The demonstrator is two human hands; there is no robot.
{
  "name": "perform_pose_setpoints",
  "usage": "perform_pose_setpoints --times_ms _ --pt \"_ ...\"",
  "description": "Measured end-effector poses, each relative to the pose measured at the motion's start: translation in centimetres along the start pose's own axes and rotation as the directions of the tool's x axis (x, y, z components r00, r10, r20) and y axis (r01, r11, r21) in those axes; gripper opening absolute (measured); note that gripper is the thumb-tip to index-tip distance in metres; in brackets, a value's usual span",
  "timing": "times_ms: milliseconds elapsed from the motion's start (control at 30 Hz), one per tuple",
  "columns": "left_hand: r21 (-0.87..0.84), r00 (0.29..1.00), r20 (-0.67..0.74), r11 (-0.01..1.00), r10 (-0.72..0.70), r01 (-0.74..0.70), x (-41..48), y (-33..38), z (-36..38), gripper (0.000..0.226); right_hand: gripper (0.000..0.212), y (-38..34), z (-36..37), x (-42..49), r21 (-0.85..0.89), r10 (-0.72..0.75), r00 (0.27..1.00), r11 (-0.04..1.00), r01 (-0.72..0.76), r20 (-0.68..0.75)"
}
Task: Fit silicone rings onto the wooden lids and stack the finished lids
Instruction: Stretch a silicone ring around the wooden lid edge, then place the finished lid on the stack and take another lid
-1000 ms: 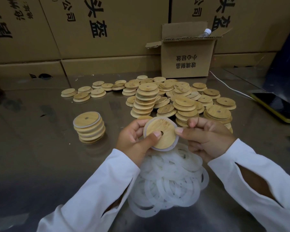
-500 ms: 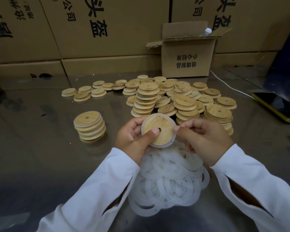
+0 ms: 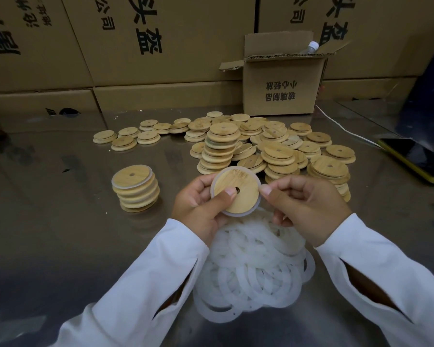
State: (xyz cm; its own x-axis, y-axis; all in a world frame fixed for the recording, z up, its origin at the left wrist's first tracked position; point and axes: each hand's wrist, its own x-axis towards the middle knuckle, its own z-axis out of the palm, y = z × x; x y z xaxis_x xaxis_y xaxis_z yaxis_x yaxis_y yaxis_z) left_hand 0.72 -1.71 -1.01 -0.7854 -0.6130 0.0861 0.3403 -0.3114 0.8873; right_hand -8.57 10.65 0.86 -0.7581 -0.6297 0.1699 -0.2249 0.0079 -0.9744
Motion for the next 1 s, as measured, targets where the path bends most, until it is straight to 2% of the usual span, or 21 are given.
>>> perform_pose_setpoints --times_ms 100,200,267,333,433,500,600,667,767,867,933,1000 --pt "-0.063 1.0 -0.011 0.998 -0.03 0.029 0.0 0.2 0.0 0.032 0.007 0.1 -0.1 0.1 0.018 0.018 1.0 1.0 -0.018 -0.014" --pt "-0.052 0.999 -0.031 0.999 -0.015 0.014 0.0 0.4 0.1 0.035 0.005 0.2 -0.2 0.2 -0.003 0.024 1.0 1.0 -0.024 -0.006" --pt "-0.001 0.997 -0.055 0.999 0.05 -0.051 0.1 0.9 -0.1 0.036 0.005 0.4 -0.2 0.3 -0.034 0.023 1.0 0.999 -0.023 -0.006" --pt "0.122 0.981 -0.1 0.98 0.169 -0.157 0.3 2.0 -0.8 0.036 0.005 0.5 -0.2 0.4 -0.064 0.032 0.999 0.997 -0.032 -0.009" --pt "0.262 0.907 -0.243 0.924 0.343 -0.279 0.8 4.2 -2.7 0.041 0.006 0.6 -0.3 0.5 -0.075 0.04 0.999 0.996 -0.042 -0.02" --pt "0.356 0.813 -0.385 0.883 0.436 -0.305 1.1 5.3 -4.2 0.032 0.007 0.7 -0.3 0.6 -0.082 0.049 0.998 0.995 -0.051 -0.028" --pt "0.449 0.659 -0.56 0.852 0.502 -0.267 1.6 6.1 -6.1 0.029 0.008 1.0 -0.3 0.7 -0.105 0.051 0.998 0.993 -0.054 -0.034" --pt "0.443 0.608 -0.63 0.867 0.482 -0.229 2.0 6.0 -7.0 0.032 0.008 1.2 -0.2 0.8 -0.112 0.055 0.998 0.992 -0.059 -0.039" --pt "0.429 0.608 -0.669 0.89 0.427 -0.154 2.3 5.6 -7.8 0.032 0.007 1.3 -0.1 1.0 -0.108 0.069 0.997 0.991 -0.074 -0.047" --pt "0.48 0.59 -0.683 0.873 0.431 -0.081 2.8 5.3 -8.2 0.029 0.007 1.2 -0.3 1.1 -0.111 0.056 0.996 0.992 -0.064 -0.071" --pt "0.511 0.567 -0.698 0.859 0.437 -0.033 3.0 5.1 -8.5 0.03 0.009 1.1 -0.6 1.2 -0.096 0.001 0.988 0.995 -0.016 -0.156" --pt "0.54 0.573 -0.702 0.841 0.423 0.04 3.2 4.8 -8.8 0.03 0.014 1.0 -1.2 1.3 -0.11 -0.091 0.946 0.992 0.059 -0.311"
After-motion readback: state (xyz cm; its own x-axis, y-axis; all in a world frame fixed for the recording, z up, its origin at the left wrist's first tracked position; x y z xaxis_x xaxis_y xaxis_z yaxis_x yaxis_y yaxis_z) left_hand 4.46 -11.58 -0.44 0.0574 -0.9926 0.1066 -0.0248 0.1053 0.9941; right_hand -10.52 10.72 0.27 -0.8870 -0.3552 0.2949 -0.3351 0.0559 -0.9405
